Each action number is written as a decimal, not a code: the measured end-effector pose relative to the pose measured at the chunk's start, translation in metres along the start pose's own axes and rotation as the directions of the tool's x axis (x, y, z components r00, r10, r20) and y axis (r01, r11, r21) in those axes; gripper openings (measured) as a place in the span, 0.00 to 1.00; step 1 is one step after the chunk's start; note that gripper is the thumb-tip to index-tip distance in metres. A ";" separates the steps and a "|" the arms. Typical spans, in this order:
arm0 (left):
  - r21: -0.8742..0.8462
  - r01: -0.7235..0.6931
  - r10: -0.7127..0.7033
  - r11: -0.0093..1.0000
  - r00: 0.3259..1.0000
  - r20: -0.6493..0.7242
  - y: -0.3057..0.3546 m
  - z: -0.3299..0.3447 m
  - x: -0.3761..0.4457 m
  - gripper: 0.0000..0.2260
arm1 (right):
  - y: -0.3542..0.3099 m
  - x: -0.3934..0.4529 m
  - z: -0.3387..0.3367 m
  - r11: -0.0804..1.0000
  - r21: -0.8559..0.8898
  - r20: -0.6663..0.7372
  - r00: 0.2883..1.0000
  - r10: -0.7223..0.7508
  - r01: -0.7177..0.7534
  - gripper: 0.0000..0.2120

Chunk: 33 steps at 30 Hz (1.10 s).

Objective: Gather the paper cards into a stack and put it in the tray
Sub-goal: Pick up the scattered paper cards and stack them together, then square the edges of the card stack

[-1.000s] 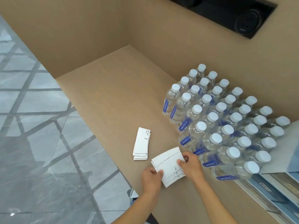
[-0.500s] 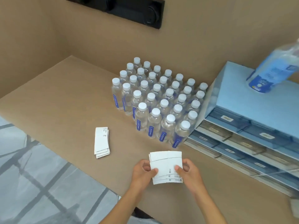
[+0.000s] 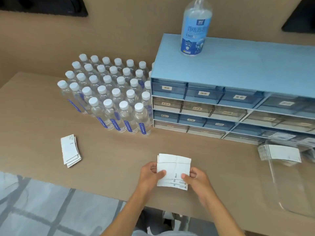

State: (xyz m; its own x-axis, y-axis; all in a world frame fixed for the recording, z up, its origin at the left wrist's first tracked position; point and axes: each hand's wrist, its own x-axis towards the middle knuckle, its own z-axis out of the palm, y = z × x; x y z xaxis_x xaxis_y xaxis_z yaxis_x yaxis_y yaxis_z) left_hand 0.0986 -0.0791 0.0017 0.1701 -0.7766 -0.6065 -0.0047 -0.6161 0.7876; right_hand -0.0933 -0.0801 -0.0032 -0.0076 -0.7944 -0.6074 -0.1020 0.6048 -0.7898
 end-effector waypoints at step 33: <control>0.289 -0.297 0.271 0.910 0.954 0.126 -0.039 0.003 0.000 0.17 | 0.050 -0.019 0.000 0.949 -0.209 -0.105 0.960 -0.261 0.235 0.17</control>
State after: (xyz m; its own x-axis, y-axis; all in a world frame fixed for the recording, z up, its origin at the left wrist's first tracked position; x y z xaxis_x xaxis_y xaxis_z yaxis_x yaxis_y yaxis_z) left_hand 0.0959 -0.0556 -0.0294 0.0366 -0.9246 -0.3792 -0.3391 -0.3684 0.8656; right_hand -0.0987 -0.0348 -0.0313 -0.0855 -0.9260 -0.3678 -0.3069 0.3756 -0.8745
